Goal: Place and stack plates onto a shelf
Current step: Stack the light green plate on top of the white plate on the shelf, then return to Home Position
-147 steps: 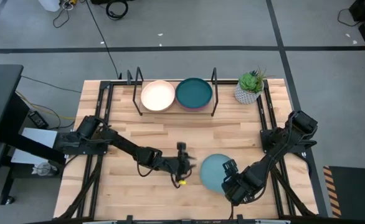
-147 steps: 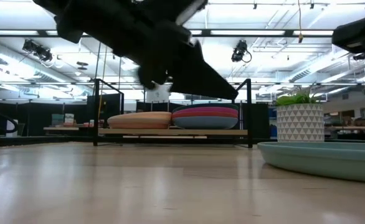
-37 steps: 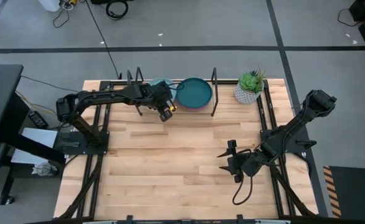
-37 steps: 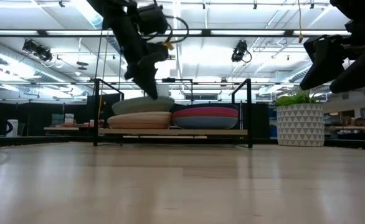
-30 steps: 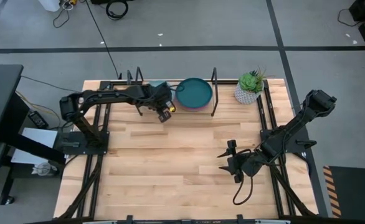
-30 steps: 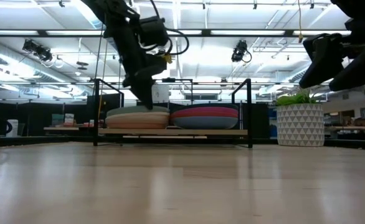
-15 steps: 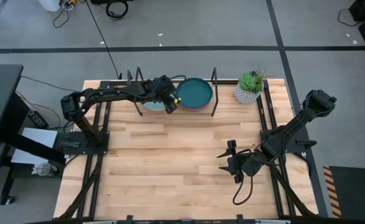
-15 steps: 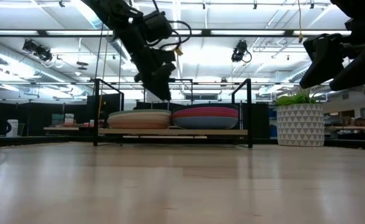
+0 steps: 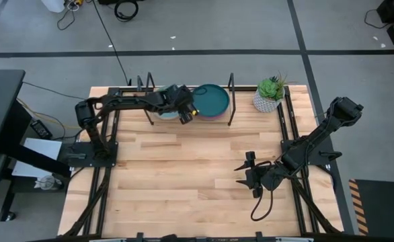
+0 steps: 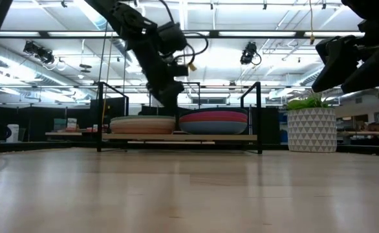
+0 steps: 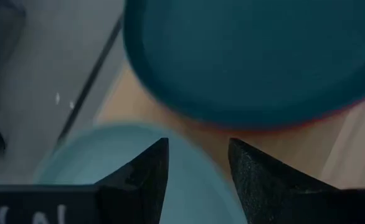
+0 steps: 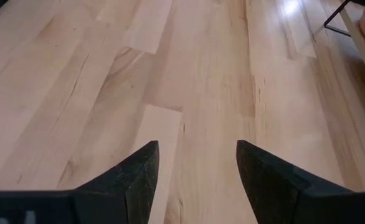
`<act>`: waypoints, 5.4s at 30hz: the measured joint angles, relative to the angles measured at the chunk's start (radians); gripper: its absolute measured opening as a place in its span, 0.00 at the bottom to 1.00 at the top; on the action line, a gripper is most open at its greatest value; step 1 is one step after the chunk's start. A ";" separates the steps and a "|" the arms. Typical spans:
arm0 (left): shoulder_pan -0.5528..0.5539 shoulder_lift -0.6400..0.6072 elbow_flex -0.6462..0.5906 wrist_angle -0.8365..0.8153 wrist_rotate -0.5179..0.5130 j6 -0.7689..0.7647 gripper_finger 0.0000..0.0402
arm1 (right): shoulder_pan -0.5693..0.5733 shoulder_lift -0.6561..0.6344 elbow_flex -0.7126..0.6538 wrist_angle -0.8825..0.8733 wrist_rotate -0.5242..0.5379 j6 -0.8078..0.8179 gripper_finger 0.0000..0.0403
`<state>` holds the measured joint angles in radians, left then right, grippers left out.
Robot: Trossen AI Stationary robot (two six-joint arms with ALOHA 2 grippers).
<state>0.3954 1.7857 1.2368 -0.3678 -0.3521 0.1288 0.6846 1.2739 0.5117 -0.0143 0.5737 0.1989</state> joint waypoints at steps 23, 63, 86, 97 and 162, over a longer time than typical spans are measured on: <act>-0.007 -0.025 0.087 -0.069 -0.093 0.117 0.43 | 0.001 0.000 0.000 -0.015 -0.018 0.011 0.54; -0.540 -0.885 -0.752 0.496 0.222 -0.100 0.43 | -0.268 -0.788 -0.289 0.147 -0.111 -0.141 0.45; -0.591 -1.452 -1.165 0.671 0.186 -0.139 0.43 | -0.295 -1.183 -0.285 0.078 -0.012 -0.187 0.45; -0.655 -1.623 -1.228 0.634 0.190 -0.135 0.36 | -0.295 -1.183 -0.353 -0.007 0.057 -0.018 0.45; -0.664 -1.642 -1.229 0.641 0.192 -0.169 0.31 | -0.295 -1.183 -0.407 -0.003 -0.018 -0.018 0.45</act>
<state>-0.2687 0.1436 0.0074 0.2733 -0.1604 -0.0399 0.3893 0.0914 0.1043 -0.0170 0.5552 0.1810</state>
